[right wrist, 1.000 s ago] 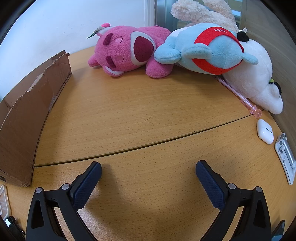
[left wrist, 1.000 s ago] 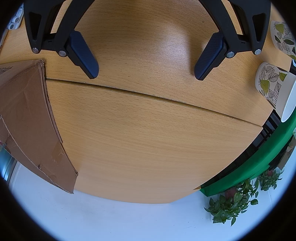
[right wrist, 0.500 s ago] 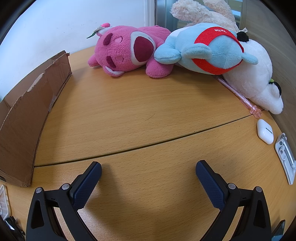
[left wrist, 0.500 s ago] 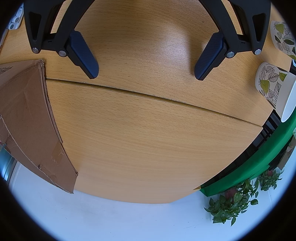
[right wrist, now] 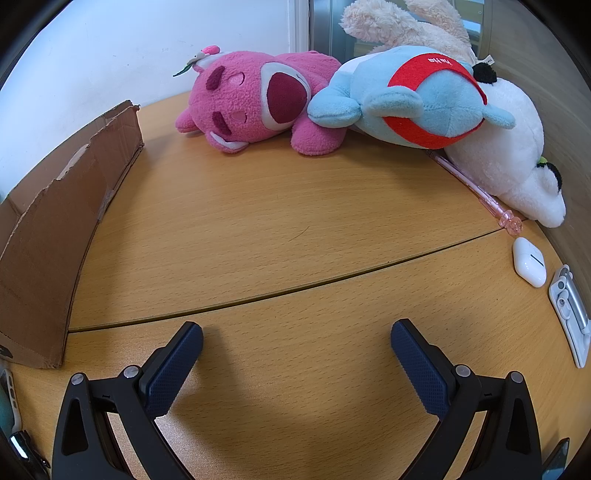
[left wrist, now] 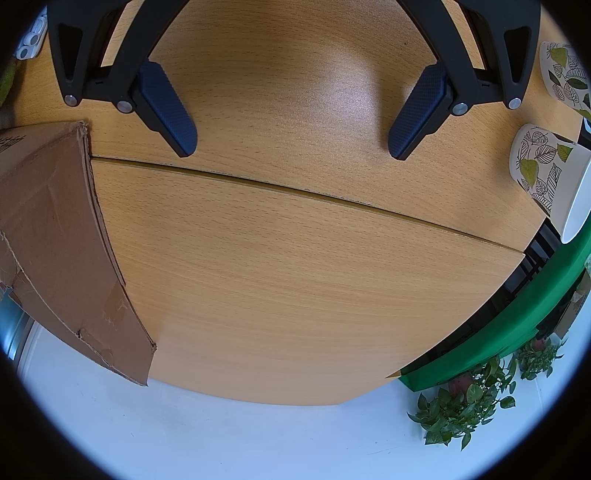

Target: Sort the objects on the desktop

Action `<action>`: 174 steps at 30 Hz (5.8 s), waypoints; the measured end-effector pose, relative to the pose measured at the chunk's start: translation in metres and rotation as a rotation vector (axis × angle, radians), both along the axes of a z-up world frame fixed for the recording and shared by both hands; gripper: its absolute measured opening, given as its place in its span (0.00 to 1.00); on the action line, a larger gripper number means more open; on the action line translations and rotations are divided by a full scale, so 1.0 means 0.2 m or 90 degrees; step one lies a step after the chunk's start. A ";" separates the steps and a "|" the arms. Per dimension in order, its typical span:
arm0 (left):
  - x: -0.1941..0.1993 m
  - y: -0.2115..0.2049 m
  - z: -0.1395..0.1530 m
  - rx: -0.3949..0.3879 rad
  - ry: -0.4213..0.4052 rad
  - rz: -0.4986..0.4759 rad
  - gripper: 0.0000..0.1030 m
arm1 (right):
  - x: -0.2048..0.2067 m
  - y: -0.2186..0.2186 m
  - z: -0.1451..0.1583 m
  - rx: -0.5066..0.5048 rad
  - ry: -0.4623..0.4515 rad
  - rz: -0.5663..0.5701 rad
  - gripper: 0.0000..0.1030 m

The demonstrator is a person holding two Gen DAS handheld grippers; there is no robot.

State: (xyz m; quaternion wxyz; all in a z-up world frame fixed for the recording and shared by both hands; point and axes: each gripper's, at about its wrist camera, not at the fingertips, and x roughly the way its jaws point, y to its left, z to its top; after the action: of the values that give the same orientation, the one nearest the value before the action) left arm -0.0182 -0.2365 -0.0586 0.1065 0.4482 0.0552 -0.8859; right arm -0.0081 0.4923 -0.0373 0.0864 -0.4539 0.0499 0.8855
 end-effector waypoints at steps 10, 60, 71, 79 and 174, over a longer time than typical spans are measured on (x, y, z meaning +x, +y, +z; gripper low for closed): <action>0.00 0.00 0.00 0.000 0.000 0.000 1.00 | -0.03 0.00 0.00 0.000 0.000 0.015 1.00; 0.93 1.17 0.13 0.221 0.000 -0.463 0.71 | 1.24 -1.63 0.12 -0.142 0.059 0.605 1.00; 0.98 1.19 0.12 0.287 -0.043 -0.446 0.70 | 1.32 -1.40 0.12 -0.101 0.034 0.614 1.00; 0.94 1.21 0.07 0.337 -0.058 -0.446 0.69 | 1.29 -1.55 0.06 -0.114 0.024 0.596 0.79; -0.89 0.78 0.51 0.195 -0.015 -0.229 0.57 | -1.28 -2.37 0.20 -0.160 -0.089 0.602 0.85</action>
State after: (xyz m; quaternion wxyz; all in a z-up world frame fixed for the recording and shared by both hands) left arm -0.1955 -0.0800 0.0436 -0.1220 0.4720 0.1071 -0.8665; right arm -0.2633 0.0178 0.0030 -0.3771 -0.4923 -0.0614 0.7821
